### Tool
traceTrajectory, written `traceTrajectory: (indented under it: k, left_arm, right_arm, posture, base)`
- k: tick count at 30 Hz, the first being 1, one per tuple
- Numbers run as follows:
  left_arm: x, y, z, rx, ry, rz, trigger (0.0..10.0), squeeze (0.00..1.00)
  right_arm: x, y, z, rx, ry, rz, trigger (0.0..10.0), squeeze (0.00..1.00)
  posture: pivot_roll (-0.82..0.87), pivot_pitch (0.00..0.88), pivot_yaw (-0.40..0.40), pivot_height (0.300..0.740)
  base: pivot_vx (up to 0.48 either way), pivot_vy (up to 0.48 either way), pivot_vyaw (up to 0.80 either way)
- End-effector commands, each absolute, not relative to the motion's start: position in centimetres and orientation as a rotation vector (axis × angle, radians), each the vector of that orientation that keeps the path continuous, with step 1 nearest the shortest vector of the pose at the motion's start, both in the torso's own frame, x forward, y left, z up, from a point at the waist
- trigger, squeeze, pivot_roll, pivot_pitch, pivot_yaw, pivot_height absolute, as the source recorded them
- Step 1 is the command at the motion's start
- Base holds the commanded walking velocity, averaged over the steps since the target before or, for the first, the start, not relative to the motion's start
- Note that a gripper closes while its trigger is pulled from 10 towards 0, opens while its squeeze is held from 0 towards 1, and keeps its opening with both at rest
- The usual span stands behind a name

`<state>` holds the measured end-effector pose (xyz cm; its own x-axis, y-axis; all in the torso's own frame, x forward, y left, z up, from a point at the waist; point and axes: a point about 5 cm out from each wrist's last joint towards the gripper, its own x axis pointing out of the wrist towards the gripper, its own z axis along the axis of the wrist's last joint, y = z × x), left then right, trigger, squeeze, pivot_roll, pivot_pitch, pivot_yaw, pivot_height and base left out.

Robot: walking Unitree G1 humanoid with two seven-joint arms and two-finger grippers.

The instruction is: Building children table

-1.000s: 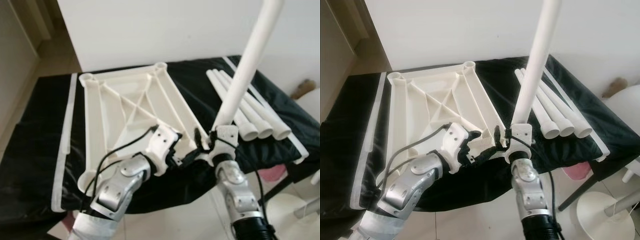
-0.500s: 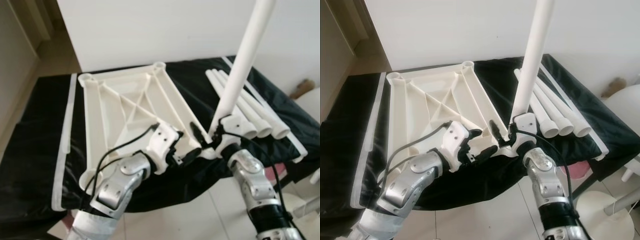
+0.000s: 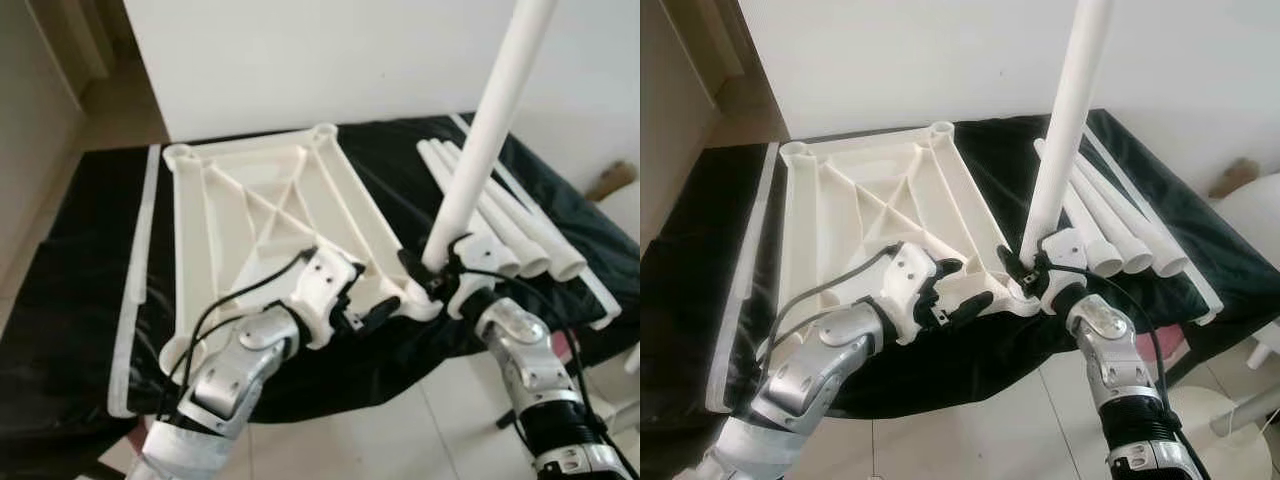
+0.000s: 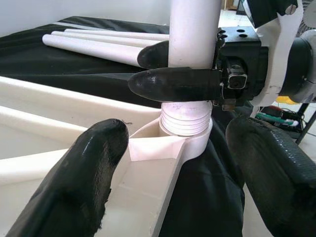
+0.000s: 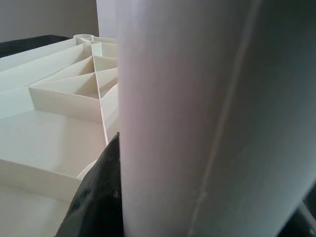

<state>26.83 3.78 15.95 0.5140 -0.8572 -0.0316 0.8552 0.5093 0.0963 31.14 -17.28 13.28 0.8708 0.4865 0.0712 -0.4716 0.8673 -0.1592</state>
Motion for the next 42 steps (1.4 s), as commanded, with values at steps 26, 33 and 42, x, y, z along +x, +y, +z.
traceTrajectory:
  k: [26,33,42]
  left_arm:
    - [26.3,3.2,15.6,0.128,-0.036,-1.075,10.0,0.00]
    - [26.3,3.1,15.5,0.136,-0.042,-1.069,10.0,0.00]
    - [26.3,3.2,15.4,0.151,-0.048,-1.051,10.0,0.00]
  right_arm:
    - [29.3,-12.9,9.6,0.084,0.070,-0.128,10.0,0.00]
    - [29.3,-12.6,10.0,0.101,0.058,-0.112,10.0,0.00]
    - [29.0,-11.7,10.5,0.103,0.050,-0.097,10.0,0.00]
  posture:
    - [0.05,0.000,-0.002,0.740]
    - [0.05,0.000,-0.008,0.740]
    - [0.05,0.000,-0.011,0.740]
  base:
    - [0.000,0.000,0.00]
    - [0.000,0.000,0.00]
    - [0.000,0.000,0.00]
